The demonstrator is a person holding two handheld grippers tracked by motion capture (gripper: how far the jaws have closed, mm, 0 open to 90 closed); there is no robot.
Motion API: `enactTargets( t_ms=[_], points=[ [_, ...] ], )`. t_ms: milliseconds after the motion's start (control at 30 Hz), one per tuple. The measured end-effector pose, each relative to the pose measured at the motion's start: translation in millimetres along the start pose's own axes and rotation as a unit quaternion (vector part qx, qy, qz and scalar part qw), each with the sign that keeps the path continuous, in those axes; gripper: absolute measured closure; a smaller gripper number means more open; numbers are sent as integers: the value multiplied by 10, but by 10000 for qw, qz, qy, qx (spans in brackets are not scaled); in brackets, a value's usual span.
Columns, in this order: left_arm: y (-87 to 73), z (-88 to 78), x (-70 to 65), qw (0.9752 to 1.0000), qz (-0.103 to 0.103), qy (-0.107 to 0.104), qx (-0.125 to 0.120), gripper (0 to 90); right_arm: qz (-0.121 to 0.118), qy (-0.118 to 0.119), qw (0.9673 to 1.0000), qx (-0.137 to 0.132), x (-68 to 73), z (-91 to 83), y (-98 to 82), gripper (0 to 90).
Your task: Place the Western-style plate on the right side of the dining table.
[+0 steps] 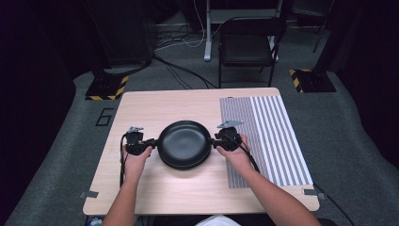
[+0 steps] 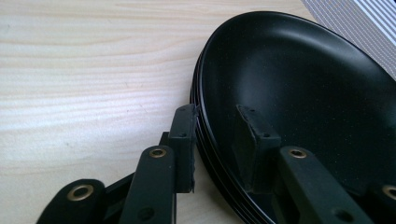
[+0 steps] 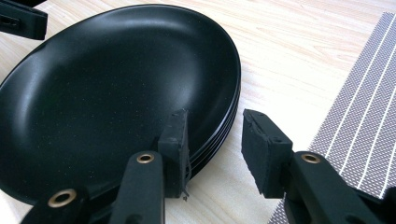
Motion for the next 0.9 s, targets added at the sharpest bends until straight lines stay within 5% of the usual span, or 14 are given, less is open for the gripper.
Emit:
enactTargets(
  t_ms=[300,900],
  points=[
    [-18,23,13,9995,-226,-199,97,736,65,-9,10000,50,2,32,-10,622],
    [-50,60,9,9991,-306,-257,162,726,283,70,9995,114,-49,91,-38,617]
  ],
)
Point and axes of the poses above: each handheld gripper's, and its own axes: z roughly forward along the jaws, y roughly out of its top, x roughly to its left, the point moved 1 cm from there along z, roughly forward along the jaws, and after that the axes turned 2 degrees about z, right-handed, at the moved point
